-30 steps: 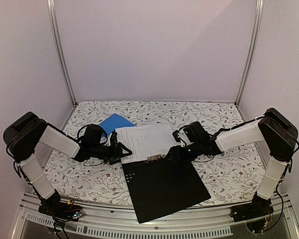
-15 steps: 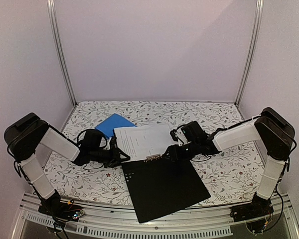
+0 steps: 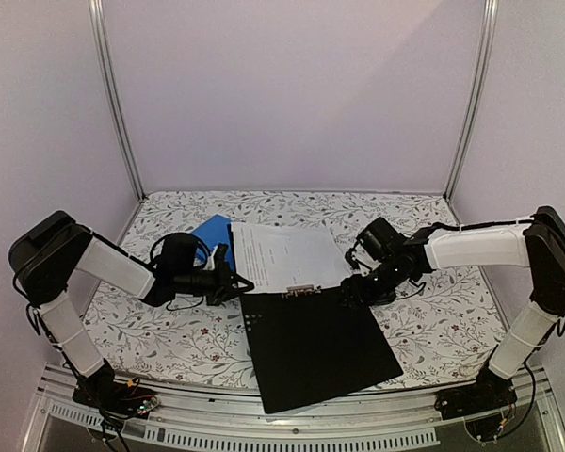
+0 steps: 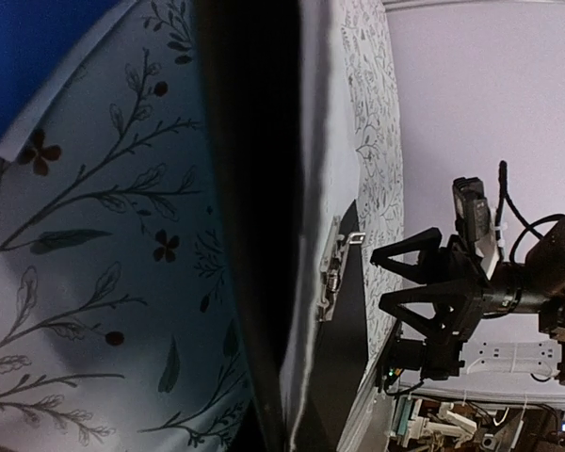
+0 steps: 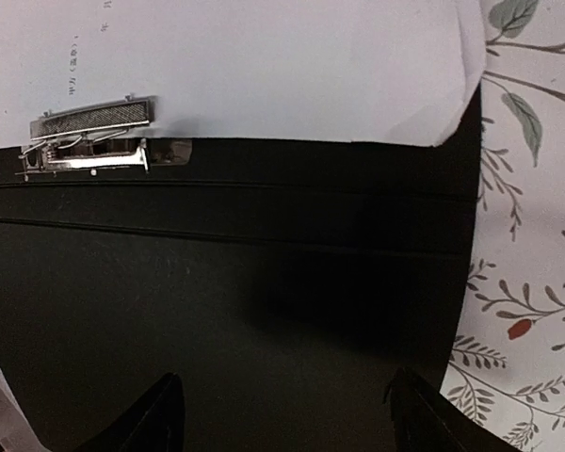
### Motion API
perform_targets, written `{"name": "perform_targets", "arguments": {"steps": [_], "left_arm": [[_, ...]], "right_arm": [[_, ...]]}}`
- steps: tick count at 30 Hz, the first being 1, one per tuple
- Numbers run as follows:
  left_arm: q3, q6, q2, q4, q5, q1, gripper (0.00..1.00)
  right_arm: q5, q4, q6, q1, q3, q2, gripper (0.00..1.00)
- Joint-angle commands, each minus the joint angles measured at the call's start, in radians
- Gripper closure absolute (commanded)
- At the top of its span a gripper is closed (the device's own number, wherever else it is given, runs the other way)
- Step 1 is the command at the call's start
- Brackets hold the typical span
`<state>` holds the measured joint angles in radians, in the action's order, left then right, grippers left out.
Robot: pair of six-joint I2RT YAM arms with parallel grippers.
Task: Put the files into the folder
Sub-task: Pick up the folder with files at the center of the board, then close the folder with files at the center of the board.
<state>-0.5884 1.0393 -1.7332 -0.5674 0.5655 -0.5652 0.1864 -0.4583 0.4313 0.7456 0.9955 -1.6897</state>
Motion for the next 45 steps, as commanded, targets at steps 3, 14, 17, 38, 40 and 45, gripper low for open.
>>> {"name": "perform_targets", "arguments": {"steps": [3, 14, 17, 38, 40, 45], "left_arm": [[-0.043, 0.065, 0.064, -0.025, -0.058, -0.008, 1.00], [-0.112, 0.078, 0.159, 0.067, -0.306, 0.023, 1.00], [-0.150, 0.068, 0.128, 0.073, -0.340, 0.024, 1.00], [-0.147, 0.101, 0.009, -0.024, -0.381, -0.044, 1.00], [-0.141, 0.106, 0.002, -0.034, -0.388, -0.052, 1.00], [-0.147, 0.104, -0.028, -0.047, -0.378, -0.074, 1.00]], "right_arm": [[-0.081, -0.212, -0.043, -0.059, -0.024, 0.136, 0.19], [0.017, -0.121, 0.076, -0.167, -0.113, 0.242, 0.10], [0.062, -0.033, 0.144, -0.181, -0.148, 0.261, 0.10], [0.138, 0.482, 0.605, -0.168, -0.447, 0.318, 0.12], [0.138, 0.510, 0.622, -0.167, -0.453, 0.311, 0.12], [0.124, 0.520, 0.644, -0.168, -0.450, 0.339, 0.12]]}}
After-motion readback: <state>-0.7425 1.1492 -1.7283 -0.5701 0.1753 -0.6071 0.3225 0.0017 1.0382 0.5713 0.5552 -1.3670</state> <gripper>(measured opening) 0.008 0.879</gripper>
